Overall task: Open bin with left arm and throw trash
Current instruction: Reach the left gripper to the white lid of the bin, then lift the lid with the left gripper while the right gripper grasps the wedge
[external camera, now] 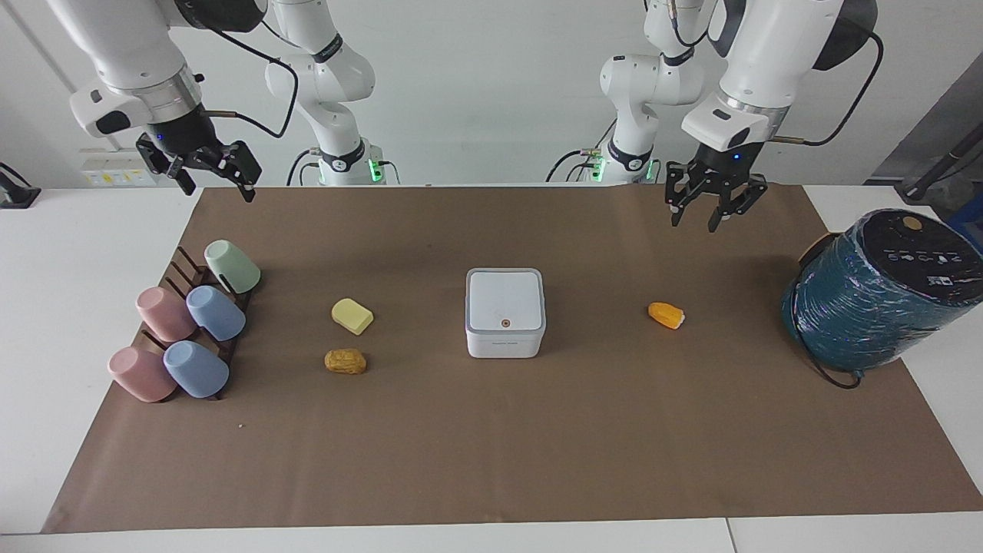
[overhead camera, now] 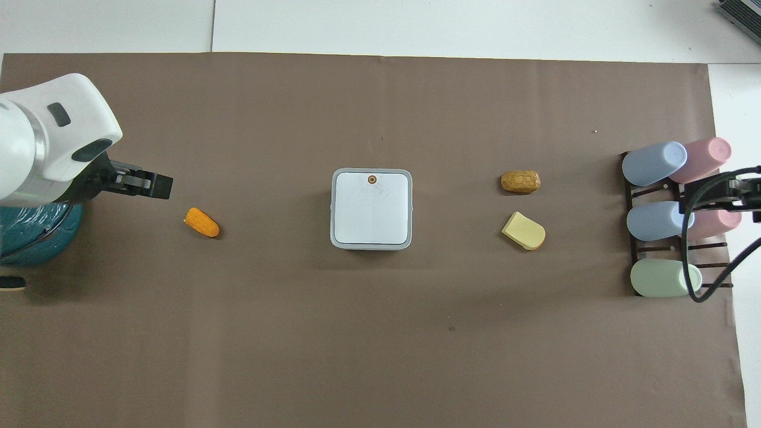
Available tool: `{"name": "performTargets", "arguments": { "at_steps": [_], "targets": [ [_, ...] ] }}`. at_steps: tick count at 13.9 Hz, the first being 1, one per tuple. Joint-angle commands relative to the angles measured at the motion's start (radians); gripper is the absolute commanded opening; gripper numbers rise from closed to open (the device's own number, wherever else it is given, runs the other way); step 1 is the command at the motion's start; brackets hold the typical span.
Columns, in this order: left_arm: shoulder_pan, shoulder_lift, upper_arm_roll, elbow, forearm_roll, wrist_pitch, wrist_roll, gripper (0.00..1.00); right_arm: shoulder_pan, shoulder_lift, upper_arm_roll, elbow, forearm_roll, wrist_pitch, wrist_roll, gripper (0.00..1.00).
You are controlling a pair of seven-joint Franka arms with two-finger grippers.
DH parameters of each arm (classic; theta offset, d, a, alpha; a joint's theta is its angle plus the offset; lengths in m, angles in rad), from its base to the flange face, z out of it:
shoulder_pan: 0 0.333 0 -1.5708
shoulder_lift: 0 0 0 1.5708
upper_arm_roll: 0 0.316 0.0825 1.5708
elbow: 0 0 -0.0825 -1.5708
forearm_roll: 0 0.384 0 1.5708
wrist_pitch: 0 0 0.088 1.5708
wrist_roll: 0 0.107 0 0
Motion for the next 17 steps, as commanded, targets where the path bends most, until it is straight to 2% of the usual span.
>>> {"name": "performTargets", "arguments": {
  "at_steps": [1,4,5,6,10,12,15,17],
  "targets": [
    [-0.085,0.011,0.014,-0.038,-0.011,0.096,-0.055,0.32,-0.004,-0.036,0.000,-0.051,0.021,0.028,0.023,1.00],
    [-0.173,0.073,0.014,-0.039,-0.011,0.194,-0.110,0.19,-0.003,-0.038,0.002,-0.073,0.021,0.065,0.072,1.00],
    [-0.196,0.093,0.014,-0.038,-0.012,0.233,-0.144,0.05,0.013,-0.038,0.002,-0.082,0.021,0.071,0.091,1.00],
    [-0.222,0.124,0.014,-0.035,-0.020,0.280,-0.170,0.00,0.019,-0.036,0.000,-0.091,0.021,0.074,0.124,1.00],
    [-0.287,0.216,0.014,-0.027,-0.028,0.421,-0.287,0.00,0.022,-0.044,0.002,-0.208,0.021,0.195,0.182,1.00],
    [-0.310,0.245,0.012,-0.033,-0.032,0.490,-0.313,0.00,0.062,-0.033,0.002,-0.273,0.021,0.278,0.231,1.00],
    [-0.328,0.310,0.014,-0.018,-0.034,0.575,-0.356,0.00,0.126,0.038,0.000,-0.379,0.021,0.470,0.326,1.00],
    [-0.331,0.360,0.014,-0.004,-0.032,0.610,-0.354,0.00,0.155,0.109,0.002,-0.395,0.021,0.574,0.366,1.00]
  ]
}}
